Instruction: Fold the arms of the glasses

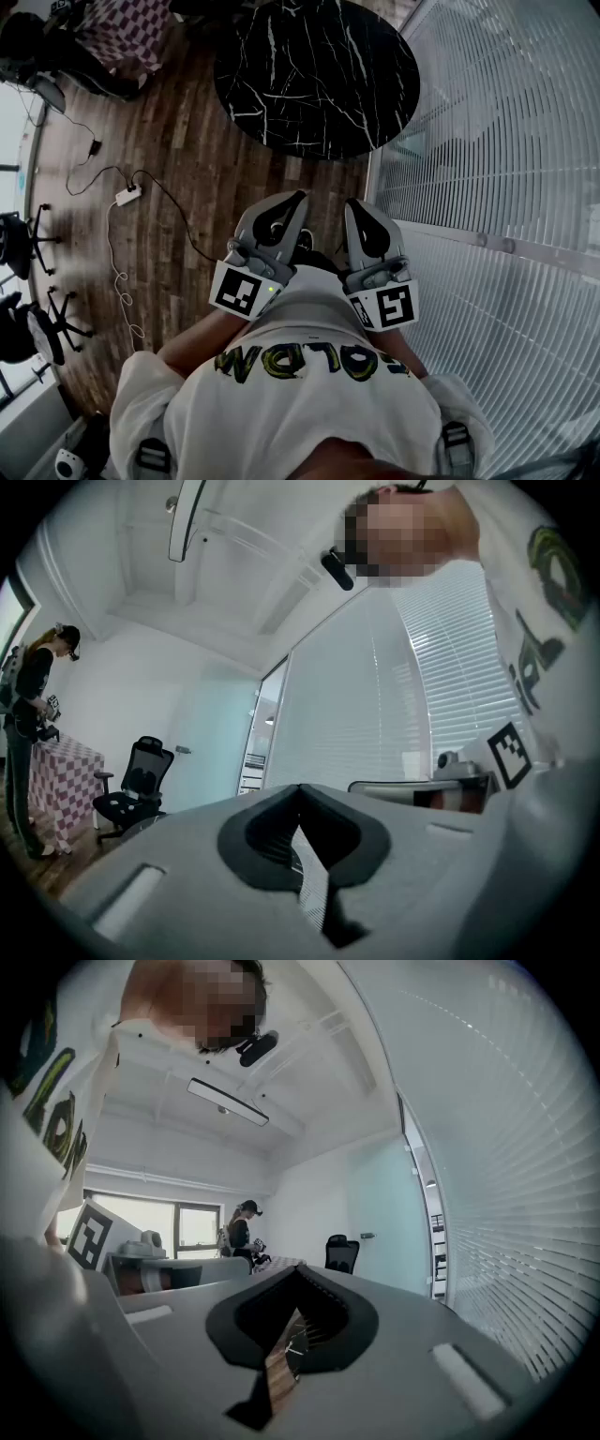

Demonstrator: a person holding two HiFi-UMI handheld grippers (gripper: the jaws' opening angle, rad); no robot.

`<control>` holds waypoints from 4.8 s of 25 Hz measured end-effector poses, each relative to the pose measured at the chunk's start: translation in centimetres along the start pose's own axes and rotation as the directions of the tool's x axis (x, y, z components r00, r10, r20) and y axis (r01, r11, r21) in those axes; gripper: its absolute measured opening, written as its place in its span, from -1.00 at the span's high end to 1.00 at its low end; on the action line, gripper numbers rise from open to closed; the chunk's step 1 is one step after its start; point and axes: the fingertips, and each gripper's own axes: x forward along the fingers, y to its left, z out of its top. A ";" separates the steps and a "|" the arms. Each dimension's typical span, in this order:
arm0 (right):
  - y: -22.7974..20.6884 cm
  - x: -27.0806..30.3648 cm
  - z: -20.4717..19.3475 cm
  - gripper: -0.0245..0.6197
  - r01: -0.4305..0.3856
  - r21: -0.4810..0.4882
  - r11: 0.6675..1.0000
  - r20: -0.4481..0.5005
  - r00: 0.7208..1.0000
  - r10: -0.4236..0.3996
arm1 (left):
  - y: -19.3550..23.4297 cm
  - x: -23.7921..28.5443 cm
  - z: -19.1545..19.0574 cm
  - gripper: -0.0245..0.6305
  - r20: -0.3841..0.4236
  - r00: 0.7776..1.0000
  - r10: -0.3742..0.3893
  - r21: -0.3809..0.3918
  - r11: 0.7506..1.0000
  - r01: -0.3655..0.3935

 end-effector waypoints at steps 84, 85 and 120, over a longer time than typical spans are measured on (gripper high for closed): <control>-25.2 35.2 -23.8 0.92 0.029 -0.084 0.996 -0.444 0.894 -0.064 | 32.3 23.6 -27.9 0.38 -0.574 0.801 -0.171 -0.152 0.983 0.101; -25.5 35.4 -24.7 0.92 0.028 -0.086 0.996 -0.456 0.887 -0.064 | 32.2 23.6 -28.9 0.36 -0.588 0.789 -0.177 -0.166 0.981 0.096; -27.5 37.6 -42.3 0.92 -0.203 -0.177 0.963 -0.744 0.668 0.004 | 33.0 24.0 -38.3 0.24 -0.688 0.704 -0.179 -0.248 0.969 0.004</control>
